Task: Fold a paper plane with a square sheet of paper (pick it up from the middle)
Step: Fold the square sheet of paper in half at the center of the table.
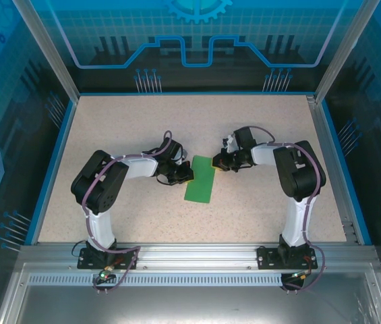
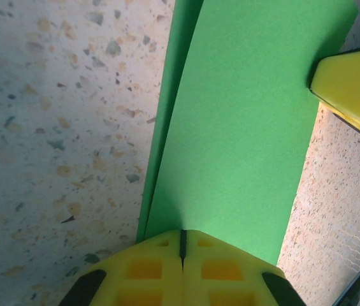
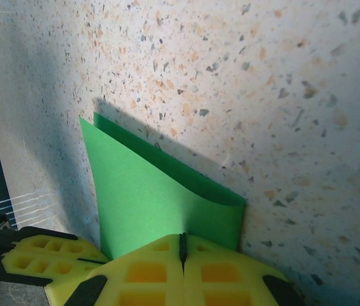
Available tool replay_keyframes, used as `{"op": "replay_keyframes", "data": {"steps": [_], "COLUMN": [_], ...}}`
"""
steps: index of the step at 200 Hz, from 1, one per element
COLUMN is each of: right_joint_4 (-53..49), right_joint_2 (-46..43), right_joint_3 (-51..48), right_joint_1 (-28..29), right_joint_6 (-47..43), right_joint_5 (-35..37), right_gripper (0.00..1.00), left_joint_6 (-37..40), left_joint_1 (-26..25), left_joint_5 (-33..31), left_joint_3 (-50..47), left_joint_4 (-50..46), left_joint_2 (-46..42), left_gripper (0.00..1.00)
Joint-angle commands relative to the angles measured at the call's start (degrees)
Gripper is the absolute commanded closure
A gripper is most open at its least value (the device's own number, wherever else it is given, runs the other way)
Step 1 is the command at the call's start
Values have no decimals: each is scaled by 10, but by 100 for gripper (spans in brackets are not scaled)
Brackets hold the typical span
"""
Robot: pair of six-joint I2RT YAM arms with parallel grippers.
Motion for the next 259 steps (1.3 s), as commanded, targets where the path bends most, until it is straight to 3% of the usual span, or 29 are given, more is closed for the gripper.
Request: {"op": "replay_keyframes", "data": {"steps": [1,37,143,198,259], "right_joint_4": [-44,-49,-60,-98,-88], "right_joint_2": [-27,-47,48,-3,42], "right_joint_3": [22,43,53,92,102], "right_joint_1": [-2,-12,-19,-24,-29], "right_joint_6": [-15,-15,-9,-11,2], "right_joint_5": [5,-15,18,8,-4], "right_gripper": [95,95,96,95,95], "left_joint_6": [15,14,16,16,15], "left_joint_1": [-5,-5,-5,-5,-5], "left_joint_5": [-34,-33,-33,-32,-32], "left_joint_3": [-12,-11,-17,-14,-14], "left_joint_4": [-55,-54,-51,-53,-52], "left_joint_2": [30,30,31,32,33], "left_gripper": [100,100,100,100,100]}}
